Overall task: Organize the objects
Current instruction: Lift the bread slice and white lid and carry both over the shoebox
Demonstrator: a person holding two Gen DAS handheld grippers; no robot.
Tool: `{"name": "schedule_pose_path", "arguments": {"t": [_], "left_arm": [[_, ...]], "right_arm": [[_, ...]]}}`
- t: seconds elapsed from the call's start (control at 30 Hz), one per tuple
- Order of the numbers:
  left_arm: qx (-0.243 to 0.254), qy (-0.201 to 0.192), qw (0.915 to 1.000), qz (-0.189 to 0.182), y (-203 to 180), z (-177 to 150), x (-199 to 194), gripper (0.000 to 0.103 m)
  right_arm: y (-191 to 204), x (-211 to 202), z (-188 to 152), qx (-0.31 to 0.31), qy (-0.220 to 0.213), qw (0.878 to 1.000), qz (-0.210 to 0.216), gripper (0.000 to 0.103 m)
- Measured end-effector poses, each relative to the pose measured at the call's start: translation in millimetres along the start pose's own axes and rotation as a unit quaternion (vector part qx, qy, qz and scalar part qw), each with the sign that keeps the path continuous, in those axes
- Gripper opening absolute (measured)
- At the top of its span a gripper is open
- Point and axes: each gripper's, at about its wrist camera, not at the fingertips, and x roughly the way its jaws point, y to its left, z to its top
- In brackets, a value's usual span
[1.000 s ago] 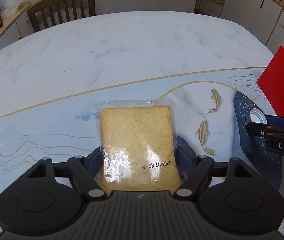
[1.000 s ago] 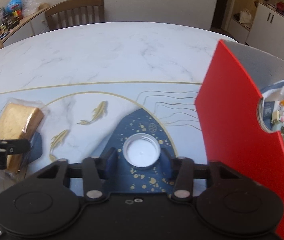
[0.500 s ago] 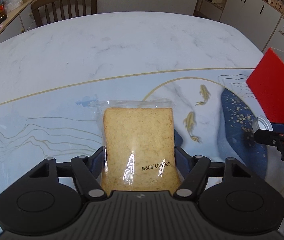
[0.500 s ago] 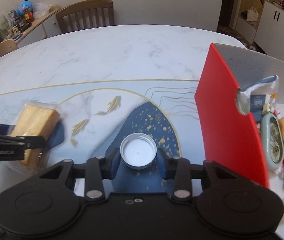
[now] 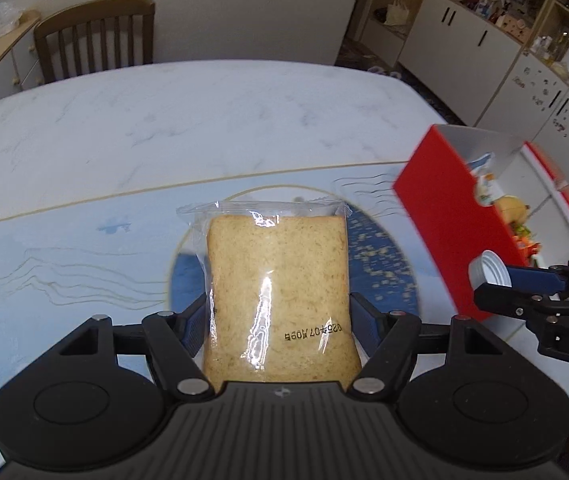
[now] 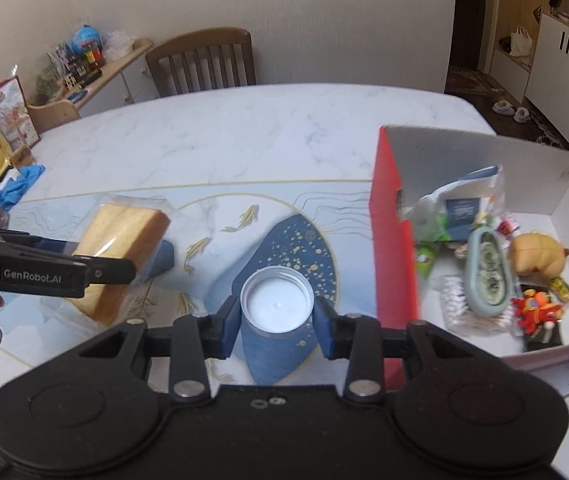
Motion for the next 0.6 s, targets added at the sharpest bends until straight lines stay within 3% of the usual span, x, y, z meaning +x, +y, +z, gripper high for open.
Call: {"name": "schedule_pose_path", "arguments": {"t": [0.3,0.6], "left_arm": [[0.040,-0.023,0.9984,-0.031,-67,8,-12,0.071],[0.064,-0.014,0.9962,-0.057,-132,17,-2,0.071]], "right_arm": [[-45,-36,-1,0.013,-0.034,0.999,-0.004,0.038],[-99,-57,-9,0.026,-0.054,0.998,-0.013,0.038]]}}
